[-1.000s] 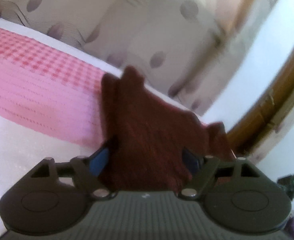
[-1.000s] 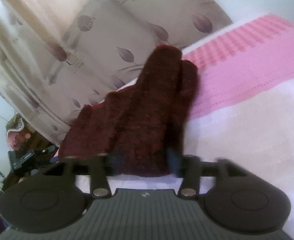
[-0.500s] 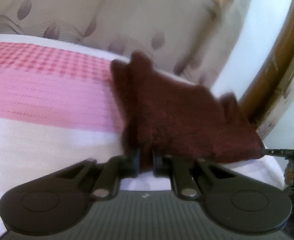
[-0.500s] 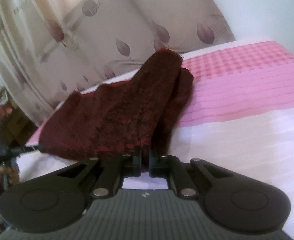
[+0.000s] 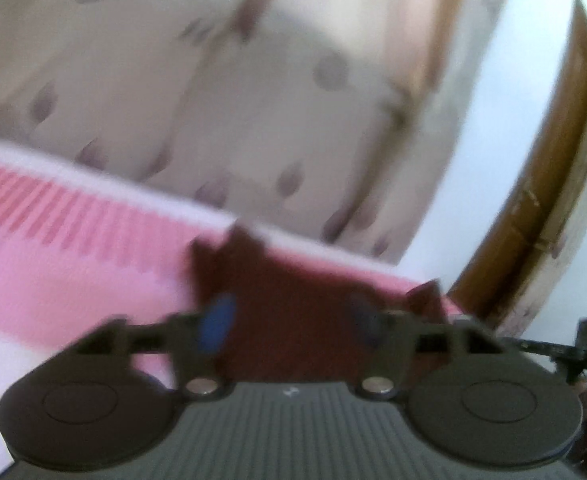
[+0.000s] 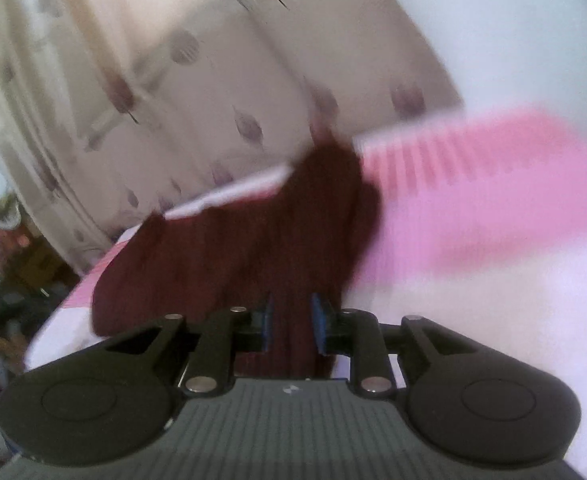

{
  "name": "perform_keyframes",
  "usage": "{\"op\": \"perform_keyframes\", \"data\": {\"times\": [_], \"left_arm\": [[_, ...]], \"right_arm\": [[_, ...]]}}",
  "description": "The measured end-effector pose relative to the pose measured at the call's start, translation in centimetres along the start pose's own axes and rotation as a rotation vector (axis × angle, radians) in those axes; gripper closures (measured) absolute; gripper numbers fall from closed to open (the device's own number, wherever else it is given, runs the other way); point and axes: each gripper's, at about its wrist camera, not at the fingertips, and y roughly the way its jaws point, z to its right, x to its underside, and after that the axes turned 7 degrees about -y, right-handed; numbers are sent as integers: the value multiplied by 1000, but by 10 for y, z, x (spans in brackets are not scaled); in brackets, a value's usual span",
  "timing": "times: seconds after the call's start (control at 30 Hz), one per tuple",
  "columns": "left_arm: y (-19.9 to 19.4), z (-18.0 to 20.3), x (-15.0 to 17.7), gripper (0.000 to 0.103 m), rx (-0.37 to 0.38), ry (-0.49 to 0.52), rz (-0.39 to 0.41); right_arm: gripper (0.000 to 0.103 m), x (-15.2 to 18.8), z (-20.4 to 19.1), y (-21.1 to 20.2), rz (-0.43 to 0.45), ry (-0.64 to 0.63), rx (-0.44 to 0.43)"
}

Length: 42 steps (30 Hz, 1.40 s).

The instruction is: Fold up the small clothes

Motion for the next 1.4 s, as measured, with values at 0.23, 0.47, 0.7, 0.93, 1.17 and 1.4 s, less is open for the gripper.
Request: {"op": "perform_keyframes", "data": {"times": [0.23,0.47,0.7,0.93,1.17,1.4], "left_arm": [[113,4,-5,27,-25,-109,-18],[158,-40,22,28,-175,-141,-6],[150,-42,33,28,-154,-144,75],[138,-52,36,27,-118,-232,110],[133,-57,40,27,-99,-256,116],[127,-56,45,22,-98,-253,143]], "right_arm": [[76,-61,-30,91,-46,-284,-74],[80,-72,2,187,-214,-237,-24],[74,-91,5,162,-46,-150,-149],[47,-108,-75,216,-218,-527,-234],[94,-91,-113,262,-341,-684,-193],[96,-108,-113,257,-189,-656,-122]]}}
